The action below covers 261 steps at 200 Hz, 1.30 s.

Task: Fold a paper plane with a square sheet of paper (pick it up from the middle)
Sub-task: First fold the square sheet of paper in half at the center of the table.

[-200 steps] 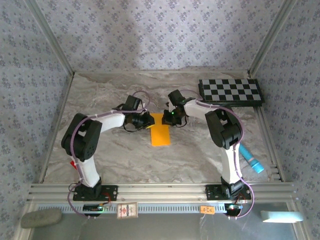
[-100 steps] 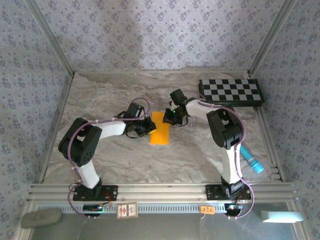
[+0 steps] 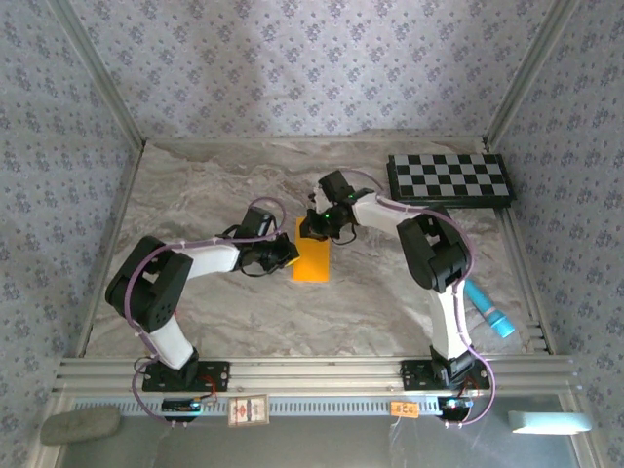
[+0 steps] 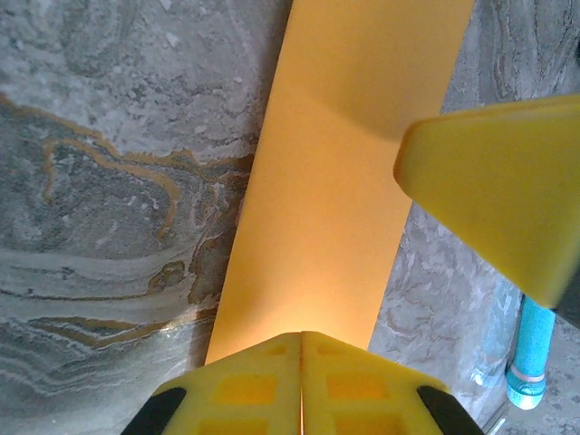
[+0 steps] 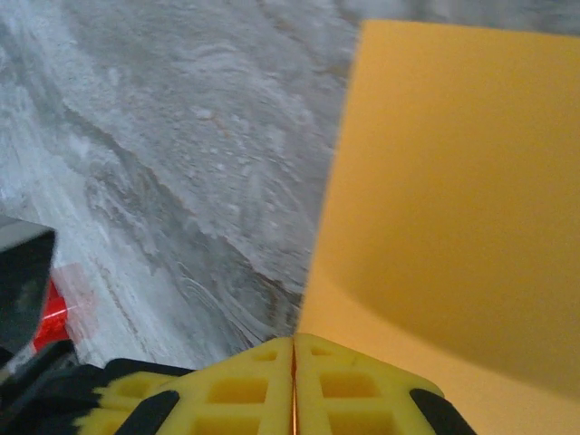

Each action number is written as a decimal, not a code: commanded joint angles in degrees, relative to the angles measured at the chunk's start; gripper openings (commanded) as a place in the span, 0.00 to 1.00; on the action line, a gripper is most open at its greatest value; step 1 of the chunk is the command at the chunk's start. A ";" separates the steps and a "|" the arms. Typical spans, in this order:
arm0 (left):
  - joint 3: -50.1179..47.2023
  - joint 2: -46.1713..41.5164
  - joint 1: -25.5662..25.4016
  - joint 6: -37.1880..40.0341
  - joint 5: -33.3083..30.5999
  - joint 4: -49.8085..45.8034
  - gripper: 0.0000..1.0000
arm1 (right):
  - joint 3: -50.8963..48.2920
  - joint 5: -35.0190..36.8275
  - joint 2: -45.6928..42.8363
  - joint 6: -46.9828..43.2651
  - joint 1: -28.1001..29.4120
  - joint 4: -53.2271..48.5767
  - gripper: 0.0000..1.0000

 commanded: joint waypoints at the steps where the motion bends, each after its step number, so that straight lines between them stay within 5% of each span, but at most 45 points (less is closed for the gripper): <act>1: -1.02 -0.58 0.31 -1.20 0.07 1.84 0.07 | 3.33 -1.65 2.84 -1.82 0.60 -1.67 0.09; 261: -2.96 4.08 0.15 -0.78 2.53 1.11 0.06 | 9.75 0.89 11.52 -4.69 0.76 -7.81 0.09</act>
